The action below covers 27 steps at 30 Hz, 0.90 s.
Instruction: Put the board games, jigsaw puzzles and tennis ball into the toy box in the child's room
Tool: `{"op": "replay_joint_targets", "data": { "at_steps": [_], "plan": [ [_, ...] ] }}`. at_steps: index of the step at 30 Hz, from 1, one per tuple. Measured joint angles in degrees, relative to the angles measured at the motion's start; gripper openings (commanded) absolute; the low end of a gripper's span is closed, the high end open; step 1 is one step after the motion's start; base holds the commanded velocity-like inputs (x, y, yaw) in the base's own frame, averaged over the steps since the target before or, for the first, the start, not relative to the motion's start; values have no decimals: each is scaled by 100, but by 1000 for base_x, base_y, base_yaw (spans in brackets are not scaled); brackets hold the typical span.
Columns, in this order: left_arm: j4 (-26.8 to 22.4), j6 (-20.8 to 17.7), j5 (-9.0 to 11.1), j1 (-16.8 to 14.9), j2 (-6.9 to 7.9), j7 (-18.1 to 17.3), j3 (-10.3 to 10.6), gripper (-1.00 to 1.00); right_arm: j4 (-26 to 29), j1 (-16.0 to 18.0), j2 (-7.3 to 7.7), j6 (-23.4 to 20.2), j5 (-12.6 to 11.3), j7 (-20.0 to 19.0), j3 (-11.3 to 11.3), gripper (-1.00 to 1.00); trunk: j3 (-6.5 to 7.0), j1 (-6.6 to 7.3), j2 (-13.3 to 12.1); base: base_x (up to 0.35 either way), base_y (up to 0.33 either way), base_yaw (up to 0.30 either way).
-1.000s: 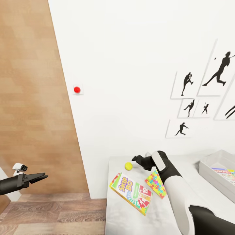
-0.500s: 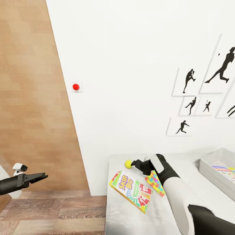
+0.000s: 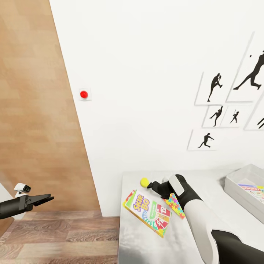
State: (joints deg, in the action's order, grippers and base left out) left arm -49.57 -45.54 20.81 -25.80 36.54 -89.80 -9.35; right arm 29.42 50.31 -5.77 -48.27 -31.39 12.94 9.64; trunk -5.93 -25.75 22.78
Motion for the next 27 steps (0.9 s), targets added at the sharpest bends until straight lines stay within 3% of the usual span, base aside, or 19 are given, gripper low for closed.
{"op": "replay_joint_targets", "data": {
  "at_steps": [6,14,27],
  "plan": [
    [0,4,0,0,0,0,0,100,-5,0,-1,12,12,0,-51,100,-56,0,0,0,0,0],
    [0,9,0,0,0,0,-6,100,-6,1,7,578,-6,-14,-894,100,-132,0,0,0,0,0],
    [0,9,1,0,0,0,-8,100,-13,1,6,674,-8,-27,-1047,100,-254,0,1,0,0,0]
  ]
}}
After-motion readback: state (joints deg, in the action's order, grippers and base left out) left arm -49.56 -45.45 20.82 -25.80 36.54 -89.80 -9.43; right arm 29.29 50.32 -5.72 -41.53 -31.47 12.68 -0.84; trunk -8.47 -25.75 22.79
